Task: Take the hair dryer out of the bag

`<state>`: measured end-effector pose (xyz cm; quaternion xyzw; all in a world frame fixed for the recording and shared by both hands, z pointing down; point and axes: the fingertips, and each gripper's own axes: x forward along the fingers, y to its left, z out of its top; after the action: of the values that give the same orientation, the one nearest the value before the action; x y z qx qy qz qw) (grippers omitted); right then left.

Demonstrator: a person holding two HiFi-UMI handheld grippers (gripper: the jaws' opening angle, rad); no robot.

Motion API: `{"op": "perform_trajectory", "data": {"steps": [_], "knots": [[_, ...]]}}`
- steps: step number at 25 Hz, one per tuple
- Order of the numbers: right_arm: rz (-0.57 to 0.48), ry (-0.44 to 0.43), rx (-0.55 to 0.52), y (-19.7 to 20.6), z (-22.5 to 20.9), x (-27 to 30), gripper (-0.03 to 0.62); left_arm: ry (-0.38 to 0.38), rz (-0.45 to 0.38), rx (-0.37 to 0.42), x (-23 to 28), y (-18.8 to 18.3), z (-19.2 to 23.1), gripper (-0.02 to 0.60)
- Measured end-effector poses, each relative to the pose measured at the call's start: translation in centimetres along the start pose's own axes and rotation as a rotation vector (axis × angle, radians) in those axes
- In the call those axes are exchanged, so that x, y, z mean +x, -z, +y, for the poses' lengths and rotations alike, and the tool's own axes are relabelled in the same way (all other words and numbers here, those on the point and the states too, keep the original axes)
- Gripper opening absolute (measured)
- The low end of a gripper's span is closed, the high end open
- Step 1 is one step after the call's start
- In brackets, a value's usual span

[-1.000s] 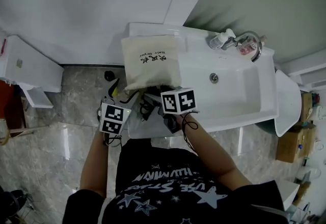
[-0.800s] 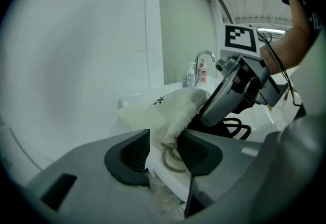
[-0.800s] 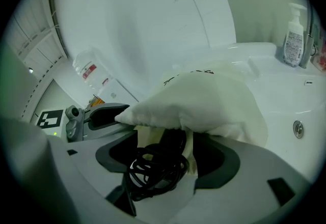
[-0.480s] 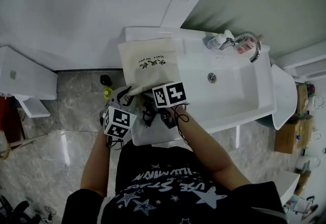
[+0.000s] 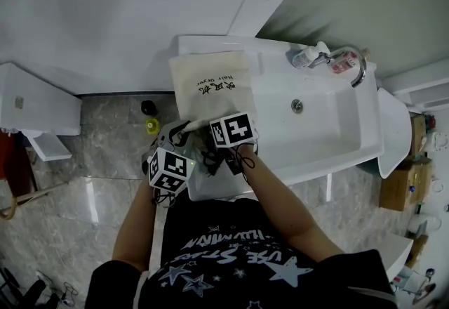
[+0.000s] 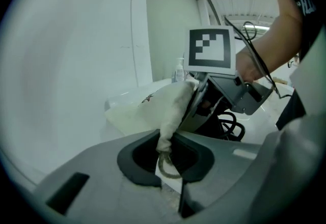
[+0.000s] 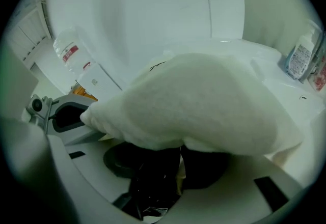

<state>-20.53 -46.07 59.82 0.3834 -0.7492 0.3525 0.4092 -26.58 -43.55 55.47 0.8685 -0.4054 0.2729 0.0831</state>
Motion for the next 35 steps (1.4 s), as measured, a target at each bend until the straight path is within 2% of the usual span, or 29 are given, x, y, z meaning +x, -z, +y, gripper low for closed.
{"op": "perform_trajectory", "data": {"steps": [11, 18, 26, 35], "knots": [[0.022, -0.101, -0.073, 2.1, 1.0, -2.3, 0.196, -0.108, 0.015, 0.001, -0.8, -1.5, 0.7, 0.037], [0.021, -0.128, -0.137, 4.1, 0.9, -4.4, 0.192, -0.183, 0.029, -0.023, -1.3, -2.2, 0.4, 0.034], [0.041, -0.250, -0.226, 7.3, 1.5, -7.2, 0.192, -0.218, 0.048, -0.037, -2.1, -2.2, 0.1, 0.034], [0.028, -0.339, -0.297, 10.7, 2.7, -10.5, 0.190, -0.251, 0.073, -0.026, -2.1, -2.3, -0.7, 0.034]]}}
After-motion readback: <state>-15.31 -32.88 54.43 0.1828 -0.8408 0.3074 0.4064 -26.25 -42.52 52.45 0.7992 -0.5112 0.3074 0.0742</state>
